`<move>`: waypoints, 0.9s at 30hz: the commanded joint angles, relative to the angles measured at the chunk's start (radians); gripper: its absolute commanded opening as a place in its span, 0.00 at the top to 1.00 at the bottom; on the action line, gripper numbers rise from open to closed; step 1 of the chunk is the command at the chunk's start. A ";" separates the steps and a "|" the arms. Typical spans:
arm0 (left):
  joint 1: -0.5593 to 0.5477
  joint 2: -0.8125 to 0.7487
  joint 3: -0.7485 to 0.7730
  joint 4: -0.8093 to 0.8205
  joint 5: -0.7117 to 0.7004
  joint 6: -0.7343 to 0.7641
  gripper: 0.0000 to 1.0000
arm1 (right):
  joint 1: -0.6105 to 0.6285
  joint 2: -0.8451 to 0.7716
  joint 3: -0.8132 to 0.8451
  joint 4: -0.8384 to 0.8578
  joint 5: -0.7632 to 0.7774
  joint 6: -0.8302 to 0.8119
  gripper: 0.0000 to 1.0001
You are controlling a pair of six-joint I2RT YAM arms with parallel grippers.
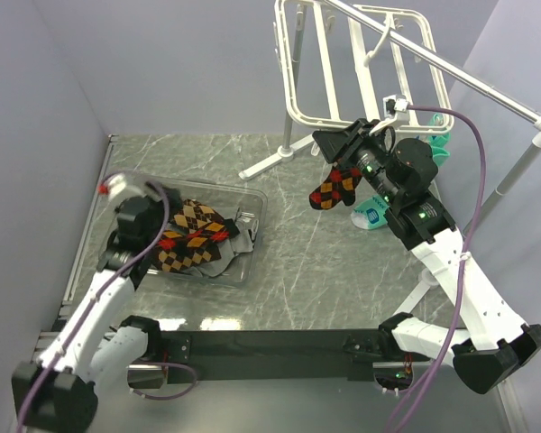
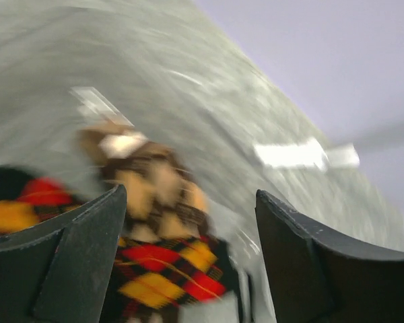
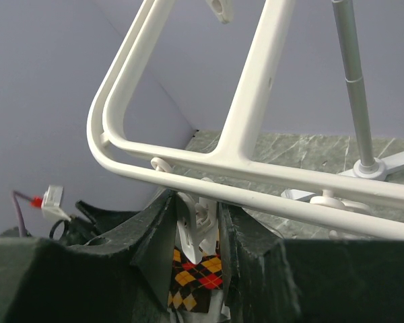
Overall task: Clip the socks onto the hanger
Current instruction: Place the sock in the bin, then pick up the sock from the bin.
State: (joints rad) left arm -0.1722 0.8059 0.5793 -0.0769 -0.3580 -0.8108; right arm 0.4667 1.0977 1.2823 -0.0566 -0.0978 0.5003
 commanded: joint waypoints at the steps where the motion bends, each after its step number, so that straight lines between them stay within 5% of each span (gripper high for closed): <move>1: -0.120 0.117 0.163 0.020 0.170 0.255 0.19 | -0.005 0.002 -0.001 0.038 0.000 -0.005 1.00; 5: -0.387 0.393 0.341 -0.128 0.051 0.395 0.19 | -0.003 -0.001 0.006 0.026 0.007 -0.011 1.00; 8: -0.469 0.552 0.413 -0.185 0.030 0.508 0.22 | -0.005 0.001 0.017 0.006 0.013 -0.022 1.00; 15: -0.494 0.699 0.498 -0.285 -0.012 0.676 0.24 | -0.003 -0.013 0.008 -0.006 0.046 -0.043 1.00; 27: -0.536 0.742 0.445 -0.267 -0.019 0.736 0.27 | -0.003 0.010 0.012 -0.009 0.046 -0.051 1.00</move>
State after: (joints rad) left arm -0.6971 1.5257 1.0203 -0.3527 -0.3531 -0.1059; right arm 0.4667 1.1015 1.2823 -0.0898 -0.0685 0.4698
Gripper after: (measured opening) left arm 0.735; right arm 0.347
